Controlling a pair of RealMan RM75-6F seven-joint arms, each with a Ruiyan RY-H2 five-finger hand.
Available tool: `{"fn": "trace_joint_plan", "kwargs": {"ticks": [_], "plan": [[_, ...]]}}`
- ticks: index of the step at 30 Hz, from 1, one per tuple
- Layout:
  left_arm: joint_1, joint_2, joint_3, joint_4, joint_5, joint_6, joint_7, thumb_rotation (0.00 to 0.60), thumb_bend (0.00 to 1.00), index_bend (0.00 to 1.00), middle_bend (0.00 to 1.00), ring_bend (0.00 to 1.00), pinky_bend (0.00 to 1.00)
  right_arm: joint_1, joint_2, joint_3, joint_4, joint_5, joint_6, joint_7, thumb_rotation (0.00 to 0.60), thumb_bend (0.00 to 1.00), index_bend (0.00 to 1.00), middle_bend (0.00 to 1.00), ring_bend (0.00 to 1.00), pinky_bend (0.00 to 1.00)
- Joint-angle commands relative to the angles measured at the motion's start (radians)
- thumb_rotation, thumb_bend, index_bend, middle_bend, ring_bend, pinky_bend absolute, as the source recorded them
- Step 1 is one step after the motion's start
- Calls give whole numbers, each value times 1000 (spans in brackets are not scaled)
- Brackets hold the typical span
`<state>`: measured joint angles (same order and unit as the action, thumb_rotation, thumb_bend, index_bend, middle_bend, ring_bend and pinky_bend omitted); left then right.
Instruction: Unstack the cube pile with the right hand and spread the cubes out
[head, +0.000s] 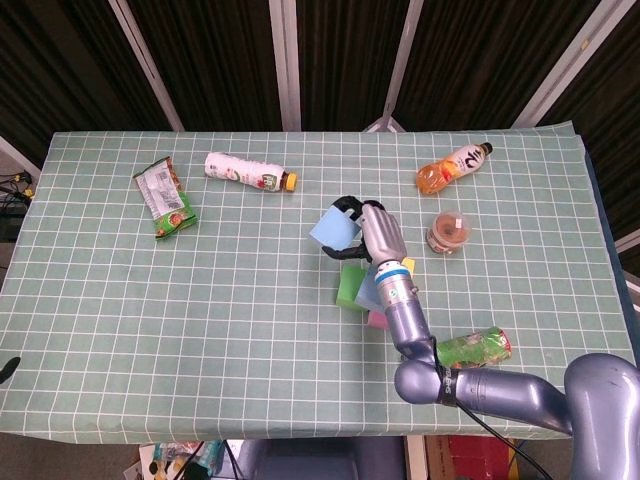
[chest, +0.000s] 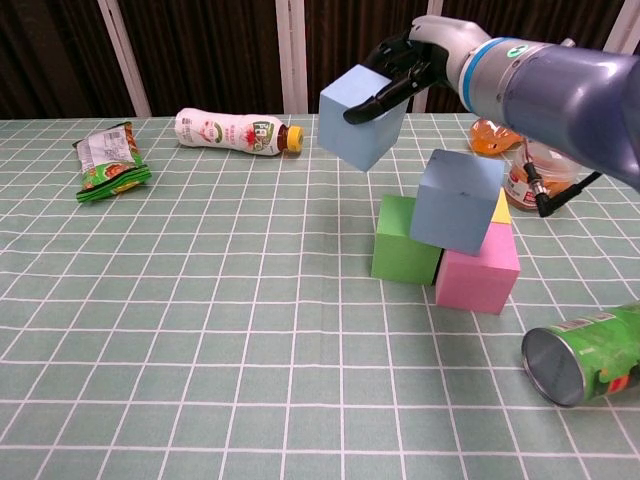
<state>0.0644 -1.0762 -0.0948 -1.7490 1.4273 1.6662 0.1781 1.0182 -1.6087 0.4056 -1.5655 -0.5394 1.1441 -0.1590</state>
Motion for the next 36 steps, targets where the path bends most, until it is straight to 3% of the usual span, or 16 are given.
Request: {"fn": "trace_joint_plan", "kwargs": {"ticks": [1, 4, 6, 10, 18, 27, 36], "plan": [[-1, 2, 1, 1, 0, -3, -3, 600, 150, 198, 41, 0, 0, 9, -5, -6, -9, 43, -38, -50, 600, 346, 350, 214, 213, 33], [-1, 4, 1, 2, 1, -3, -8, 600, 150, 198, 41, 0, 0, 16, -3, -8, -13, 78, -53, -93, 600, 328, 259, 58, 94, 9], [0, 5, 1, 2, 2, -2, -13, 600, 150, 198, 41, 0, 0, 18, -8, -3, -10, 89, -41, -113, 600, 300, 221, 14, 67, 3], [0, 6, -1, 3, -1, -2, -18, 600, 150, 198, 41, 0, 0, 12, -22, 16, -9, 79, -6, -117, 600, 250, 154, 0, 44, 0], [-3, 4, 3, 3, 1, -9, -10, 600, 150, 198, 41, 0, 0, -20, 14, 44, -52, 37, 29, -120, 600, 244, 109, 0, 42, 0], [-4, 7, 1, 3, -5, -11, -19, 600, 150, 198, 41, 0, 0, -145, 226, -1, -230, 17, -29, -118, 600, 244, 99, 0, 42, 0], [-6, 1, 7, -3, 5, -13, -2, 600, 150, 198, 41, 0, 0, -312, 436, -53, -448, -134, -133, 51, 600, 244, 94, 0, 42, 0]]}}
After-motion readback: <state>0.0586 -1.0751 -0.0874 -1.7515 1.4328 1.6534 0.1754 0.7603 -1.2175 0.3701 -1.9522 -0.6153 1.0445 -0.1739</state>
